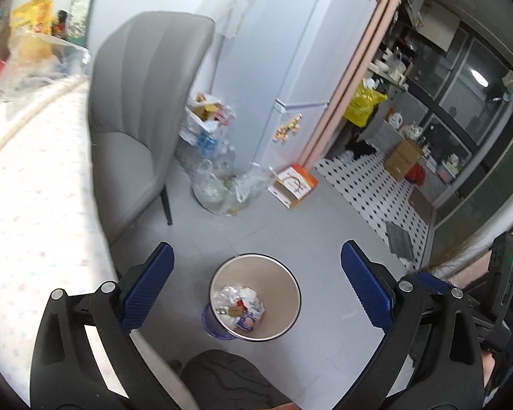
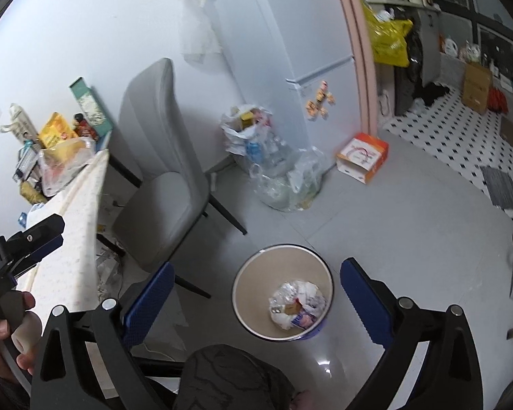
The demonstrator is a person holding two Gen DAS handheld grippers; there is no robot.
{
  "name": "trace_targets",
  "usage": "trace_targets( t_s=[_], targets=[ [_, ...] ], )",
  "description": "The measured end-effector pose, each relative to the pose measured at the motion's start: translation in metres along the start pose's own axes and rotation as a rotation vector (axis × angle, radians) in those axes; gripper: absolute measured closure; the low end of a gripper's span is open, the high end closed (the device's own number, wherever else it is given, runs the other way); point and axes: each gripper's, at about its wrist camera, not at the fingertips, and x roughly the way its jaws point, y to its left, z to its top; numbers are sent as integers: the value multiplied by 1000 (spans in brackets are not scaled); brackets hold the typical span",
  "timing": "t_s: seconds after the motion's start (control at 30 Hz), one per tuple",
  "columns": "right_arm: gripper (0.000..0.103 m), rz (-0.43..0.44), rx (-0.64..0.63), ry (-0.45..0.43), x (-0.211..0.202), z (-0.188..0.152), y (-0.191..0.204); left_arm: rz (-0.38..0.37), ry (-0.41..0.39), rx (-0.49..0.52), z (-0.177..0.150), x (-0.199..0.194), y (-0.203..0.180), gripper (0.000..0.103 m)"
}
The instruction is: Collect trash
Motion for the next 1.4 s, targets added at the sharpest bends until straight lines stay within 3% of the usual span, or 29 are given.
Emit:
trace_targets(
  t_s=[0.3,0.63,0.87,0.97,1.27,1.4],
  targets=[
    [8,23,-86,-66,-37,6,52,53,-93,-37,-4,-65,28,6],
    [8,-48,-131,-97,-72,2,104,114,-202,-69,-20,-144,57,6],
    [8,10,-200,-121,-96,-6,135,184,-265,-102,-29,-193,76,6],
    [8,-27,-213,-134,-105,-9,147,211,-280,-81,-35,-210,79,6],
    [8,127,-267,-150,-132,-17,172,298,-321,-81,-58,-250,86,6],
    [8,136,-272,-154,-139,-21,177,304,-342,-111,-68,-267,91,6]
  ],
)
